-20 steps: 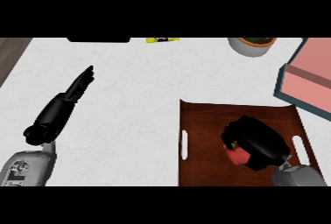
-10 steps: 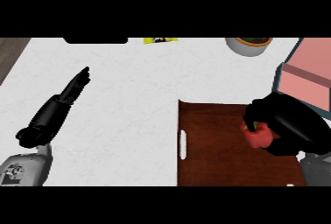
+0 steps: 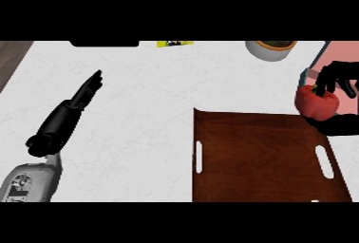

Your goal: Pick the bell pepper from the tray and place it in the cardboard box

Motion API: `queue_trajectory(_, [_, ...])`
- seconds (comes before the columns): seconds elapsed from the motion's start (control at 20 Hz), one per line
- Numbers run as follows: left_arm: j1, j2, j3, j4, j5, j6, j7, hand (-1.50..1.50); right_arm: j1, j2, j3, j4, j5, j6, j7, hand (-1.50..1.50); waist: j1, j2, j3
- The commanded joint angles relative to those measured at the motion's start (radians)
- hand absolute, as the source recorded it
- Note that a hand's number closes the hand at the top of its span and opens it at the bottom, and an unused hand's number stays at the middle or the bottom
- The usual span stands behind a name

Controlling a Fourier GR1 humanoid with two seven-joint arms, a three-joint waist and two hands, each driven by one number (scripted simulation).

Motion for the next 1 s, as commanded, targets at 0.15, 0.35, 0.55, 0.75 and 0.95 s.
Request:
queue_trajectory(0.15, [0.014,0.007,0.017,-0.039,0.03,-0.03,0.015,0.0,-0.243,-0.114,-0.169,0.35,-0.035,-0.066,0.061,1.5,0.021,0.004,0.001])
queue_trajectory(0.35, [-0.015,0.015,0.019,0.0,0.009,-0.032,0.0,0.0,-0.353,-0.215,-0.165,0.614,0.033,-0.156,0.002,1.5,0.03,0.01,0.001])
queue_trajectory(0.55, [-0.044,0.021,0.029,0.009,0.02,-0.047,0.009,0.0,-0.341,-0.321,-0.123,0.792,0.106,-0.194,-0.133,1.5,0.029,0.012,0.001])
queue_trajectory(0.75, [-0.016,-0.006,-0.006,0.002,-0.008,-0.029,-0.024,0.0,-0.396,-0.439,-0.077,0.965,0.156,-0.049,-0.137,1.5,0.048,0.018,0.001])
queue_trajectory(0.95, [-0.022,0.012,0.015,0.07,-0.003,-0.047,-0.072,0.0,-0.422,-0.486,-0.034,1.132,0.201,-0.058,-0.249,1.5,0.044,0.02,0.002])
